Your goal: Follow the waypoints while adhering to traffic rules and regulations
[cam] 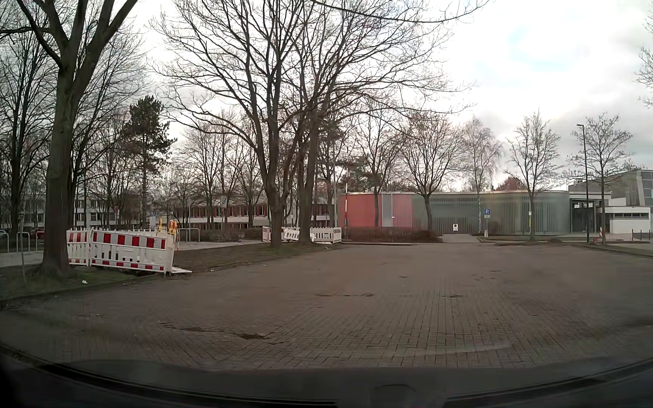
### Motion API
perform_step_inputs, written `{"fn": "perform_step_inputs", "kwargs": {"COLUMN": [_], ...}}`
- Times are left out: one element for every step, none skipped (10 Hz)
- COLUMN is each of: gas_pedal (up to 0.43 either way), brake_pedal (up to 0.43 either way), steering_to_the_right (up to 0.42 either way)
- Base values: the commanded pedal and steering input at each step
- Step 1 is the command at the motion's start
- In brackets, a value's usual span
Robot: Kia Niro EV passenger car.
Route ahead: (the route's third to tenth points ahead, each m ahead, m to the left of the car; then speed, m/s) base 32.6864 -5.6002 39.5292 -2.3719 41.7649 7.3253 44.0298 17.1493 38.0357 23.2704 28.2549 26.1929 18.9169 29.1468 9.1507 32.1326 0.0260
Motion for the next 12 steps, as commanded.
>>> {"fn": "perform_step_inputs", "kwargs": {"gas_pedal": [0.000,0.000,0.000,0.000,0.000,0.000,0.000,0.000,0.000,0.000,0.177,0.047], "brake_pedal": [0.348,0.341,0.348,0.348,0.341,0.280,0.006,0.000,0.000,0.000,0.000,0.000], "steering_to_the_right": [-0.737,-0.736,-0.736,-0.736,-0.736,-0.736,-0.736,-0.735,-0.730,-0.714,-0.689,-0.660]}}
